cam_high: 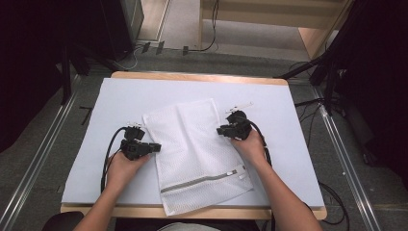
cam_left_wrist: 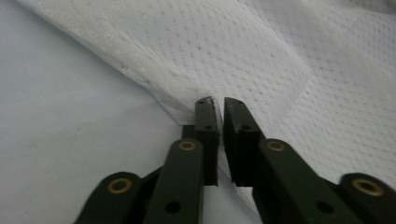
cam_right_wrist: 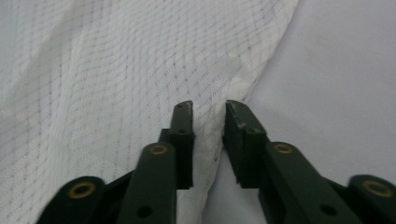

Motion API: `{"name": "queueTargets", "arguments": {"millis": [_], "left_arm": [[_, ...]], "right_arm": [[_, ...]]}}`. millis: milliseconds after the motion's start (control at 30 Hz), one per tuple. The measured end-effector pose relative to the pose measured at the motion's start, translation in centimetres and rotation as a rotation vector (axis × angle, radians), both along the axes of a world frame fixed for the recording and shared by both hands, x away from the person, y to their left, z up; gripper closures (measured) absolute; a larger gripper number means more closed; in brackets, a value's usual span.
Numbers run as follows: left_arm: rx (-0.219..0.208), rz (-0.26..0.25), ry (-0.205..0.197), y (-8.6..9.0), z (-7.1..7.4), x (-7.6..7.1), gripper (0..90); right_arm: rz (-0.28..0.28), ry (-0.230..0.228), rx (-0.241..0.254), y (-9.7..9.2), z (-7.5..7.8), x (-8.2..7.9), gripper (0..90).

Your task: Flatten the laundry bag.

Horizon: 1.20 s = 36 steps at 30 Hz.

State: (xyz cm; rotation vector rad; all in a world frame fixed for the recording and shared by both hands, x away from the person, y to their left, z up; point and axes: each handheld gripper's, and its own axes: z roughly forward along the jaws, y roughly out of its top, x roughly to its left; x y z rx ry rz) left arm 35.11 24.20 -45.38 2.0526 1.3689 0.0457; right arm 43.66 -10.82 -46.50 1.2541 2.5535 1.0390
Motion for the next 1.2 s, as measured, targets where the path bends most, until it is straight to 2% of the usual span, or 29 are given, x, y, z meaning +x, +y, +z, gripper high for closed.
{"name": "queueTargets", "arguments": {"millis": [100,200,267,433,500,633,767,867,967,1100,1200], "left_arm": [[0.006,-0.014,-0.004,-0.2,0.1,0.4,90.0],[-0.005,-0.005,0.003,0.3,0.1,1.2,90.0],[-0.009,0.007,-0.003,0.8,0.3,1.8,90.0],[-0.026,0.035,-0.011,1.9,0.8,3.9,90.0],[-0.042,0.043,-0.013,2.5,1.1,4.9,90.0],[-0.046,0.051,-0.005,3.2,1.2,6.7,90.0],[-0.043,0.056,0.0,3.5,1.1,8.3,90.0],[-0.057,0.06,-0.01,3.7,0.9,9.3,90.0],[-0.051,0.061,-0.027,3.7,0.8,10.0,90.0],[-0.05,0.066,-0.027,3.7,0.4,10.5,90.0],[-0.06,0.062,-0.021,3.8,0.5,10.5,86.5]], "right_arm": [[0.001,0.011,0.003,-0.1,0.0,0.0,88.4],[-0.001,0.025,0.008,-0.3,0.0,0.3,89.1],[-0.009,0.013,0.001,-0.4,0.2,0.3,89.2],[-0.043,-0.008,0.033,-0.7,0.5,0.8,89.2],[-0.056,-0.006,0.041,-0.6,0.4,1.1,89.1],[-0.066,-0.008,0.042,-0.1,0.4,1.8,89.1],[-0.089,-0.006,0.047,0.1,0.2,2.3,89.0],[-0.102,-0.006,0.045,0.2,-0.1,2.6,88.8],[-0.105,-0.018,0.04,0.4,-0.2,2.9,88.8],[-0.115,-0.048,0.035,0.8,-0.5,3.4,88.8],[-0.122,-0.04,0.052,0.8,-0.5,3.4,84.4]]}}
